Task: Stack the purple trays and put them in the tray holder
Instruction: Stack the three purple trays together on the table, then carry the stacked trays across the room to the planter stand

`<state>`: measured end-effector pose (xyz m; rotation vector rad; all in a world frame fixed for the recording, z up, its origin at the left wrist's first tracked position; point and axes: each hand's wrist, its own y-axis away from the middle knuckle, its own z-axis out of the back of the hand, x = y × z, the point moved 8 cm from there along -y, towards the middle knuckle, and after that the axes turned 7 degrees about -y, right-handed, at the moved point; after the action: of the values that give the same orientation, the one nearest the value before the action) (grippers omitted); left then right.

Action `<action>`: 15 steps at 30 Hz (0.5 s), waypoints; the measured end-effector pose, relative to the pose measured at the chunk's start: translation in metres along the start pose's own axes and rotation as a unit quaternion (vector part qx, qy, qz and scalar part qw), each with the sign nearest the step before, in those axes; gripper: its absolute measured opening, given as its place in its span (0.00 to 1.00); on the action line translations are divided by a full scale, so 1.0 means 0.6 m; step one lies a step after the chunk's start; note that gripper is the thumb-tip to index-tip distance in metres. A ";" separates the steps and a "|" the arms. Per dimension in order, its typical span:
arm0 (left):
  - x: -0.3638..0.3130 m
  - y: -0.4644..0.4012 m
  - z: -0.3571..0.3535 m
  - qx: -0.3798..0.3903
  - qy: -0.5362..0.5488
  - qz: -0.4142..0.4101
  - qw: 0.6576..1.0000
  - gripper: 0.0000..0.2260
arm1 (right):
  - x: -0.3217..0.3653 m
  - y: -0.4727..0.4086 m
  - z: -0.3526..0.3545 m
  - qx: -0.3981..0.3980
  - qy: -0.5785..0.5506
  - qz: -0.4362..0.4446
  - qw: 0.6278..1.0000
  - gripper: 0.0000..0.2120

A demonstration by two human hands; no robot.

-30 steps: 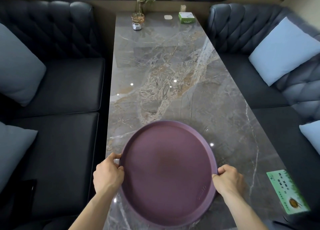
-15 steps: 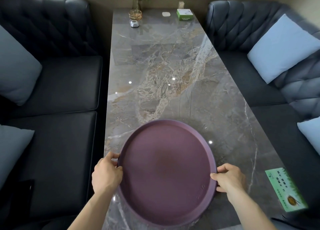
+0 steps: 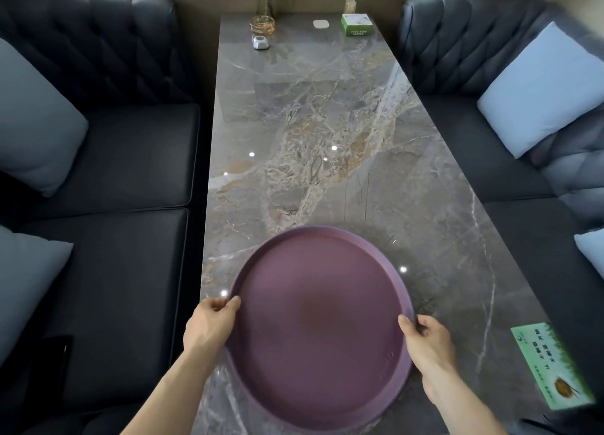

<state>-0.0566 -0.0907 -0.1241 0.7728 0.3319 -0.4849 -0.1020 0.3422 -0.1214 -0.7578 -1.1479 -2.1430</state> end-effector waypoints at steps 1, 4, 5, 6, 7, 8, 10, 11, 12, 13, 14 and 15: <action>0.003 0.002 0.002 0.000 0.016 -0.002 1.000 0.16 | 0.004 0.004 -0.002 0.000 -0.005 0.000 1.000 0.20; 0.017 0.015 0.013 -0.019 0.066 0.001 0.998 0.19 | 0.024 0.010 -0.012 0.006 -0.028 0.005 1.000 0.17; 0.021 0.021 0.019 -0.027 0.075 0.006 0.997 0.20 | 0.035 0.012 -0.016 0.008 -0.032 0.009 0.999 0.17; 0.021 0.028 0.028 -0.032 0.087 0.007 0.996 0.20 | 0.050 0.016 -0.019 0.011 -0.037 0.016 0.999 0.18; 0.017 0.034 0.039 -0.033 0.104 0.007 0.994 0.21 | 0.067 0.020 -0.023 0.014 -0.040 0.024 0.999 0.18; 0.011 0.040 0.051 -0.035 0.122 0.005 0.992 0.22 | 0.087 0.024 -0.026 0.018 -0.044 0.031 0.998 0.19; -0.005 0.048 0.083 -0.047 0.149 -0.006 0.988 0.22 | 0.130 0.035 -0.035 0.031 -0.043 0.041 0.998 0.21; -0.014 0.051 0.101 -0.055 0.160 -0.012 0.986 0.21 | 0.151 0.041 -0.039 0.040 -0.041 0.047 0.997 0.21; -0.024 0.054 0.120 -0.063 0.171 -0.019 0.983 0.20 | 0.173 0.050 -0.044 0.050 -0.044 0.053 0.996 0.21; -0.035 0.056 0.139 -0.069 0.182 -0.025 0.981 0.19 | 0.196 0.059 -0.049 0.059 -0.053 0.062 0.995 0.21; -0.048 0.059 0.159 -0.074 0.192 -0.033 0.978 0.18 | 0.220 0.070 -0.052 0.066 -0.066 0.073 0.993 0.20; -0.064 0.063 0.179 -0.079 0.199 -0.042 0.976 0.17 | 0.245 0.080 -0.054 0.069 -0.078 0.084 0.991 0.19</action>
<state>-0.0571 -0.1350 -0.0124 0.6989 0.7708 -0.3741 -0.1719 0.2592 -0.0068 -0.9377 -1.2495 -1.8722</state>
